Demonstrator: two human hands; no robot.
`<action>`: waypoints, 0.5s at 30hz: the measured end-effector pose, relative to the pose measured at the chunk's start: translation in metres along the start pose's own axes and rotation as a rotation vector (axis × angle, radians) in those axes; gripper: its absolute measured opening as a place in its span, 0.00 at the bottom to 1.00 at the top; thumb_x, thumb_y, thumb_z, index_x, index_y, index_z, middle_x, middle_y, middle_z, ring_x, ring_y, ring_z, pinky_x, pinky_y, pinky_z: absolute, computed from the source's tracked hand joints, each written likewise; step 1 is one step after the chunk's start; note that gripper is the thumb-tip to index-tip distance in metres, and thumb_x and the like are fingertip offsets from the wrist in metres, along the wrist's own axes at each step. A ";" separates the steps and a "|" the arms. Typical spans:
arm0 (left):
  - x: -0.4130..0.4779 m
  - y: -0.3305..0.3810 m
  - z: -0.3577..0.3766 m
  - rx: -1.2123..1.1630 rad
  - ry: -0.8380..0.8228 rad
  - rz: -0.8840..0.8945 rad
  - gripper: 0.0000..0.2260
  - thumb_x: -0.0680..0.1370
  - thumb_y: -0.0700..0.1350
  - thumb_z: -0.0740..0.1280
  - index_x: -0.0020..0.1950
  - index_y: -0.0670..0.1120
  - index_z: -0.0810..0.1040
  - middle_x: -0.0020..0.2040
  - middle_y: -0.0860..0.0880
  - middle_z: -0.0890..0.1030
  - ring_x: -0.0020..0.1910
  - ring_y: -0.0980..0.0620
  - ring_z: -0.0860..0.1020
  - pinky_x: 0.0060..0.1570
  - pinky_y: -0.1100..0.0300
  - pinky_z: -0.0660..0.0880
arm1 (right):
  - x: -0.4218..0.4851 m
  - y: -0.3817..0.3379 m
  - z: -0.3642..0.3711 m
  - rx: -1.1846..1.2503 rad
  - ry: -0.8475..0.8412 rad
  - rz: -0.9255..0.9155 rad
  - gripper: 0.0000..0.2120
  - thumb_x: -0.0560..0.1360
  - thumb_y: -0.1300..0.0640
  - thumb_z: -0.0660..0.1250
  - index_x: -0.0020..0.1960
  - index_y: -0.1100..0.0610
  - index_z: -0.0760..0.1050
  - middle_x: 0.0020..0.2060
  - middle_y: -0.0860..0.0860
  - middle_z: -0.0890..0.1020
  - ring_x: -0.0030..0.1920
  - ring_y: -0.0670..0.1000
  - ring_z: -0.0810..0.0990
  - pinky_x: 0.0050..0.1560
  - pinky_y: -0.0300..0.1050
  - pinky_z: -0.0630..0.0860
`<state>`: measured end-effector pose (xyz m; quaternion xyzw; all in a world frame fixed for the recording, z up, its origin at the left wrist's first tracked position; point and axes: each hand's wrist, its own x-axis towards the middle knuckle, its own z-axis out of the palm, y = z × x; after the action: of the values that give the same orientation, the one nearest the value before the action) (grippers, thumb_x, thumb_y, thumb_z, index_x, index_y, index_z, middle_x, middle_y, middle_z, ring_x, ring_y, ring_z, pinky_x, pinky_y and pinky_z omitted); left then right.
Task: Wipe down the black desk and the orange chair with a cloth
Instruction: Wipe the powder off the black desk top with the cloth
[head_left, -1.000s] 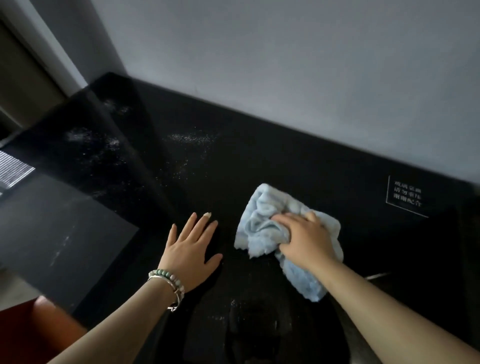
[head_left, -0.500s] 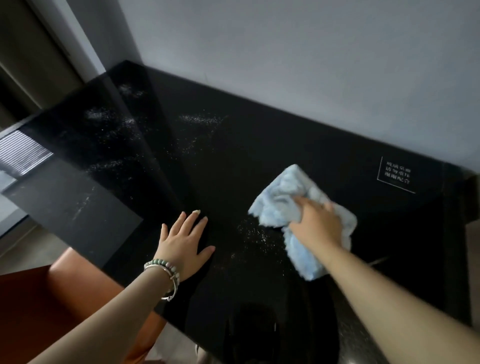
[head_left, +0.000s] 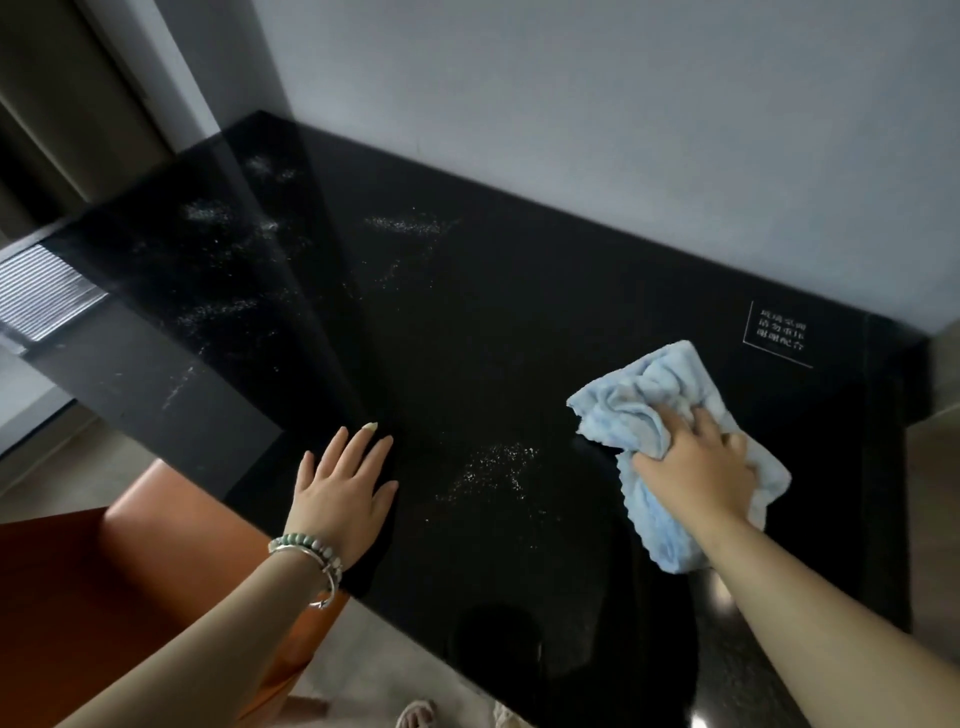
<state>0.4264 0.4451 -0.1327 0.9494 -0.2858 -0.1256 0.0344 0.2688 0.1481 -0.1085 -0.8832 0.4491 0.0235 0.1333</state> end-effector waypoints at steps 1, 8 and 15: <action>-0.001 -0.001 0.001 -0.013 0.000 0.006 0.25 0.80 0.56 0.50 0.76 0.56 0.48 0.77 0.55 0.45 0.75 0.50 0.41 0.73 0.47 0.42 | -0.008 -0.008 0.005 0.010 0.019 -0.018 0.18 0.73 0.43 0.56 0.63 0.36 0.62 0.63 0.48 0.69 0.58 0.59 0.66 0.51 0.57 0.68; -0.014 -0.032 0.002 -0.033 0.003 0.089 0.23 0.81 0.54 0.51 0.76 0.56 0.50 0.77 0.55 0.48 0.76 0.51 0.42 0.73 0.50 0.43 | -0.075 -0.080 0.040 0.047 0.082 -0.133 0.19 0.75 0.49 0.61 0.66 0.45 0.68 0.60 0.49 0.75 0.59 0.56 0.71 0.49 0.49 0.72; -0.030 -0.080 -0.014 -0.173 0.188 -0.008 0.20 0.81 0.47 0.53 0.74 0.52 0.61 0.76 0.51 0.57 0.76 0.49 0.50 0.73 0.50 0.51 | -0.146 -0.157 0.063 0.103 -0.020 -0.354 0.14 0.73 0.48 0.63 0.59 0.44 0.71 0.58 0.43 0.75 0.60 0.50 0.69 0.55 0.46 0.69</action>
<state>0.4483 0.5283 -0.1237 0.9516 -0.2654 -0.0605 0.1425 0.3119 0.3673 -0.1122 -0.9401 0.2860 -0.0147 0.1850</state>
